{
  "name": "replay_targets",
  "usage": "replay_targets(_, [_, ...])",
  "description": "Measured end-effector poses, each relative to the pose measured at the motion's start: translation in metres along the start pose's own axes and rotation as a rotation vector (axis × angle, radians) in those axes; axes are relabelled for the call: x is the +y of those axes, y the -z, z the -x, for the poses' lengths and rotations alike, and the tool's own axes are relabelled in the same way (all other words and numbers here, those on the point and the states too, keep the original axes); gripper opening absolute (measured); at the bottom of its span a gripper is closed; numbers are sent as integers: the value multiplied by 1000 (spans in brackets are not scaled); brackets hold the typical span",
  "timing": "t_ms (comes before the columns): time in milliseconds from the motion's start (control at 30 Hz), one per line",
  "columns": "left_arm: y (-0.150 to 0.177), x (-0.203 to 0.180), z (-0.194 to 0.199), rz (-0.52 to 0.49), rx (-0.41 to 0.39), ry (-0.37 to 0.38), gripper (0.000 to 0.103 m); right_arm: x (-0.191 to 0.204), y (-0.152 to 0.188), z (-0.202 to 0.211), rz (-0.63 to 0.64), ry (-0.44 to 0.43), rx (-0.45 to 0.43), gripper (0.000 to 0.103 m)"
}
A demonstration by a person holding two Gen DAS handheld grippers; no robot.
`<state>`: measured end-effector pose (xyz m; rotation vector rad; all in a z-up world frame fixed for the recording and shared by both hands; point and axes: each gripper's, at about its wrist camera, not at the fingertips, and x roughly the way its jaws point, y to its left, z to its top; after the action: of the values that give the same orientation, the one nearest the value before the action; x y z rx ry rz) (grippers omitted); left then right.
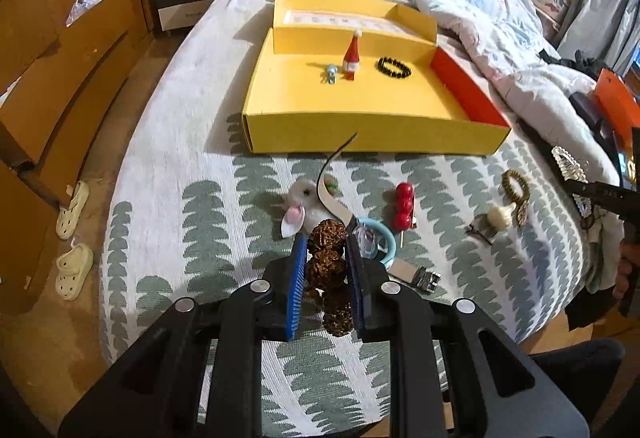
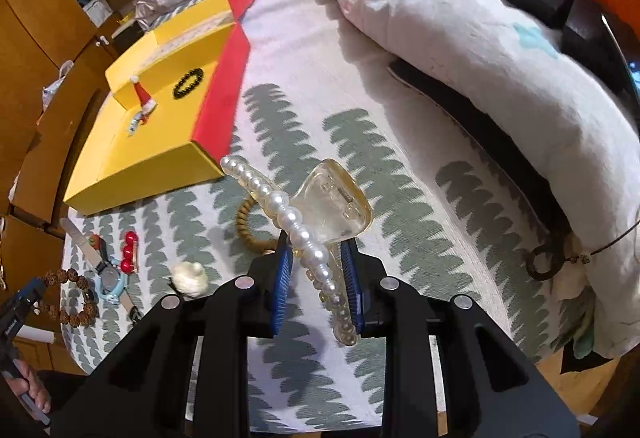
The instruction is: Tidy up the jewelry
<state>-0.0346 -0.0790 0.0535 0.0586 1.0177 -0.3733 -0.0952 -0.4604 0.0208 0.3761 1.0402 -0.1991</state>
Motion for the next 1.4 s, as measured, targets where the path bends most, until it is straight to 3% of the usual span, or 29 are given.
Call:
replay_targets(367, [-21,-8,19,7,-60,19,20,64,-18,12,87,-81,-60,26])
replay_targets(733, [-72,-16,21,1,-84,11,20,148,-61,2,185,-172,-57,26])
replay_targets(933, [-107,-24,23,-16,-116,2,20,175,-89,-26,201,-202,-39,26])
replay_targets(1200, [-157,-31,-6,-5,-131,34,20,191,-116,-67,216,-211,3,26])
replay_targets(1400, [-177,-38,-43,-5,-90,48,20,195,-134,-91,203,-228,11,26])
